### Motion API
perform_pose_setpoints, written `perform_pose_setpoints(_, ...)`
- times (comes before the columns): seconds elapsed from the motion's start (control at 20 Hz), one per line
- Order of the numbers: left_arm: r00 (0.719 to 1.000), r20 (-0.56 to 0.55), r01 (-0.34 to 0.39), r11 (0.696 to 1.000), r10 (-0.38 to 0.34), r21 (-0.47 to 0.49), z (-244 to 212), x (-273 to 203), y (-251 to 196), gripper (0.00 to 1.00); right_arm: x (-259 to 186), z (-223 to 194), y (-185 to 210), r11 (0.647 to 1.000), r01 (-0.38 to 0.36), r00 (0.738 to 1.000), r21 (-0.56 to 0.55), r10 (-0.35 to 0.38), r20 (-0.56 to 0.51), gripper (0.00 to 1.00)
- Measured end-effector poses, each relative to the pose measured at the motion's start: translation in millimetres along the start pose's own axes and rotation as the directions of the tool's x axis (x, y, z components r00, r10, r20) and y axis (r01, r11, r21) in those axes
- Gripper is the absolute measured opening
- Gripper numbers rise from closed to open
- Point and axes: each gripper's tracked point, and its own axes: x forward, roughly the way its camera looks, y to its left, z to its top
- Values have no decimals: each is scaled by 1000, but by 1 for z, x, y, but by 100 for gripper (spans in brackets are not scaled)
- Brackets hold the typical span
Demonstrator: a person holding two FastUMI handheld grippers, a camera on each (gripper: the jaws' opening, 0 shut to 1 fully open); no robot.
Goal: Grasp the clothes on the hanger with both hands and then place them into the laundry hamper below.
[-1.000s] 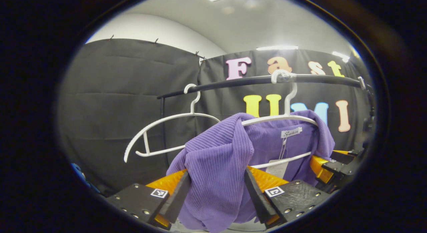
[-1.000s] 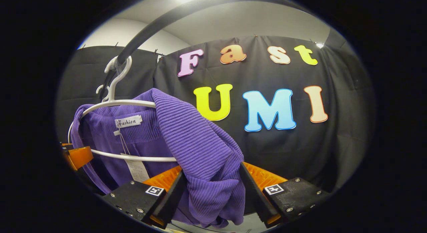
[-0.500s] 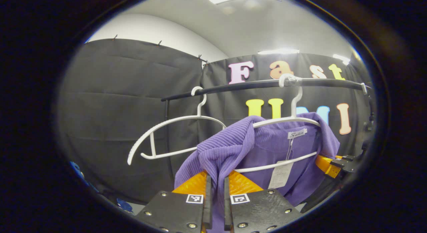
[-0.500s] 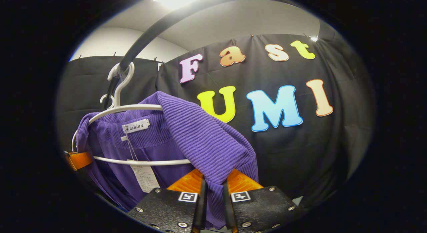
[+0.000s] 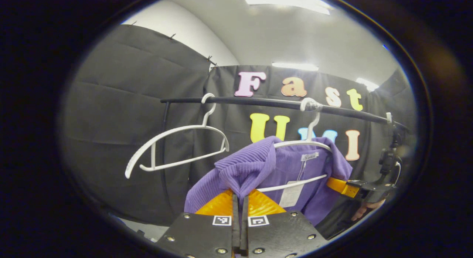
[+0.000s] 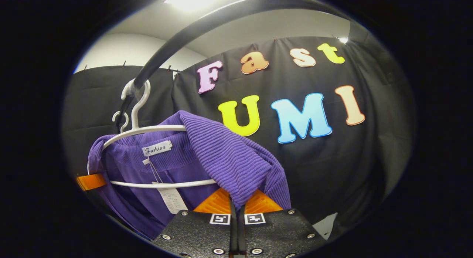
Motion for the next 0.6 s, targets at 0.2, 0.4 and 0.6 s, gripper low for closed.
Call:
perform_pose_setpoints(0.2, 997, 29, 74, 996, -73, -46, 32, -19, 9, 7, -15, 8, -2, 997, 69, 997, -29, -68, 18, 0)
perform_pose_setpoints(0.4, 990, 68, 124, 991, -120, -56, 61, -28, 18, 1, -22, 18, 1, 992, 114, 993, -53, -112, 39, 0)
perform_pose_setpoints(0.6, 987, 89, 143, 985, -134, -100, 72, -25, 26, 1, -32, 36, 4, 988, 136, 988, -78, -130, 82, 0)
